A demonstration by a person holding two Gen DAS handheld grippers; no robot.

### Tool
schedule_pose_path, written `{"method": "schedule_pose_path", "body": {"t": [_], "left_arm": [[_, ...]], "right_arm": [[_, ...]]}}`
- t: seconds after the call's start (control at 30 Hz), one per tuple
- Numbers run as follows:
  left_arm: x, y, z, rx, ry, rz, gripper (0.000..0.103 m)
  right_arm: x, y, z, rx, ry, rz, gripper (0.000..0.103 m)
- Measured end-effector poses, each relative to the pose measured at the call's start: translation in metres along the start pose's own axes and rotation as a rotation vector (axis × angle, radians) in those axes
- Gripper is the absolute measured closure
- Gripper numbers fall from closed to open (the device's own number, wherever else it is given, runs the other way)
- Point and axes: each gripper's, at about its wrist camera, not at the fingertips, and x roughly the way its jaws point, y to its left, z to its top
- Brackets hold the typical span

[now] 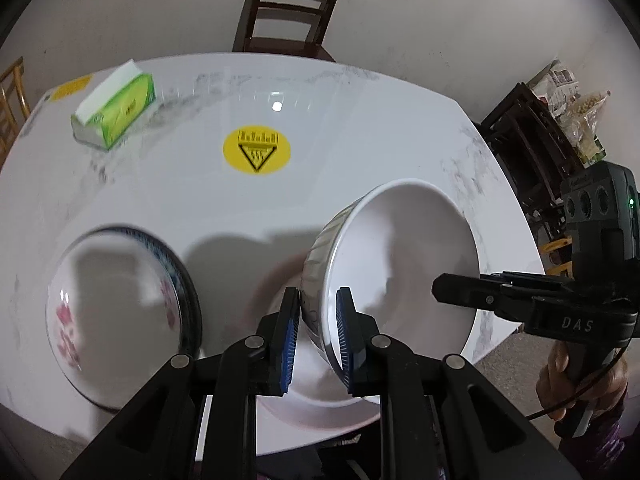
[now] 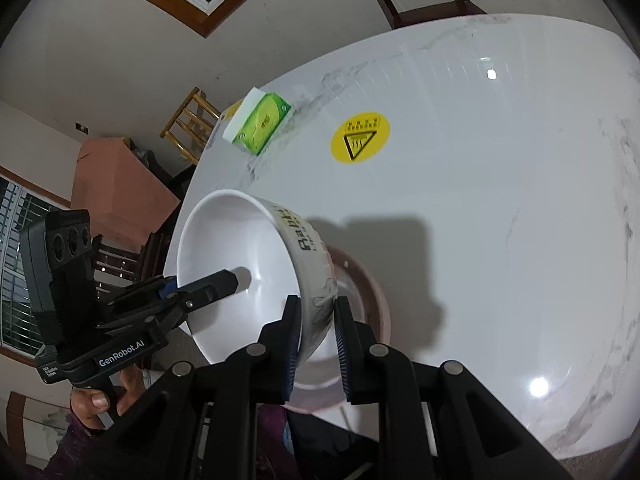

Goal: Organize plates and bowls
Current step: 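Carry the 'Rabbit' bowl and lower it into the blue-banded bowl, then open both grippers and release the 'Rabbit' bowl in the stack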

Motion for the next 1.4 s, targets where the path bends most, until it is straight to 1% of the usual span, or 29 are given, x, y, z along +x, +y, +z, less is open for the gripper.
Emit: {"method": "schedule_pose_path", "body": {"t": [0.2,0.43,0.67,0.9,1.17,1.2,1.27,1.3,1.4], "left_arm": [[0.011,0.006,-0.024,-0.030,0.036,-0.011,0.088],[0.021,0.015,-0.037,-0.056,0.068,-0.012,0.088],[0.029,0.017,-0.039,-0.058,0.095,-0.016,0.088],[0.033,0.019,-0.040,-0.065,0.109,-0.018,0.086],[0.034,0.020,-0.039,-0.068,0.109,-0.016,0.086],[0.035,0.020,-0.039,-0.068,0.109,-0.016,0.084],[0.034,0.020,-0.039,-0.066,0.106,-0.014,0.083],[0.033,0.020,-0.038,-0.064,0.103,-0.010,0.080],[0.032,0.018,-0.037,-0.056,0.096,0.000,0.073]], "right_arm": [[0.011,0.004,-0.016,-0.011,0.021,-0.031,0.086],[0.023,0.005,-0.023,0.002,0.050,-0.043,0.086],[0.033,0.002,-0.018,0.027,0.070,-0.050,0.086],[0.036,-0.001,-0.019,0.041,0.086,-0.054,0.086],[0.037,-0.004,-0.018,0.063,0.095,-0.057,0.086],[0.037,-0.005,-0.018,0.063,0.094,-0.059,0.086],[0.036,-0.006,-0.017,0.069,0.093,-0.057,0.085],[0.036,-0.006,-0.017,0.070,0.092,-0.057,0.083],[0.035,-0.004,-0.018,0.062,0.086,-0.056,0.083]]}}
